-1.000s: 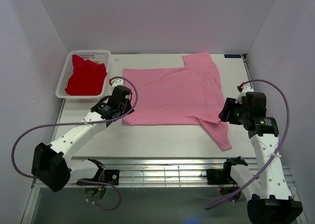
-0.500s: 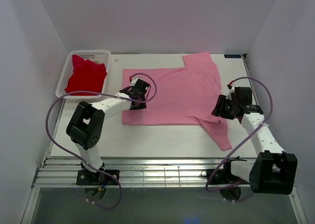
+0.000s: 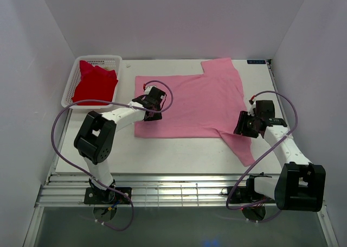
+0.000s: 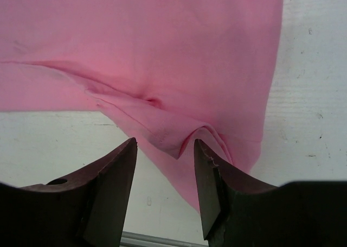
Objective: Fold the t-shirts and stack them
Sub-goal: Flatten out the tshirt
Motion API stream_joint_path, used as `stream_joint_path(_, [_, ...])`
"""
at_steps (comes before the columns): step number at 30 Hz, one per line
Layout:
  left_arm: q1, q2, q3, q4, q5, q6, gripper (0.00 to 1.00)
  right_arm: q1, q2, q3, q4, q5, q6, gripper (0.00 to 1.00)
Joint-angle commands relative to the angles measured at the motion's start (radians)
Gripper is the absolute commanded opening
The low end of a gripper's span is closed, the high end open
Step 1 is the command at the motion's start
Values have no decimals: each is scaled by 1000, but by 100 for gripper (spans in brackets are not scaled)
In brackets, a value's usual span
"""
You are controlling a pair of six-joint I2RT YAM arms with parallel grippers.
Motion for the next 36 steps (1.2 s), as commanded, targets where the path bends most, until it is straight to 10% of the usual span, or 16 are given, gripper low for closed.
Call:
stream_joint_path(1, [2,-62,29,8,9,-9,48,3,9,-21,-9,29,-7,52])
stream_joint_path(10, [13,-106,7,5,-3,-1,48,3,72,-30,44,22,-10,50])
stream_joint_path(20, [22,-129,-27,4,-11,-6,48,9,80,-14,38,6,-26,9])
stream_joint_path(36, [25,-121,-26,10,5,-11,47,402,-84,-1,-226,-20,201,8])
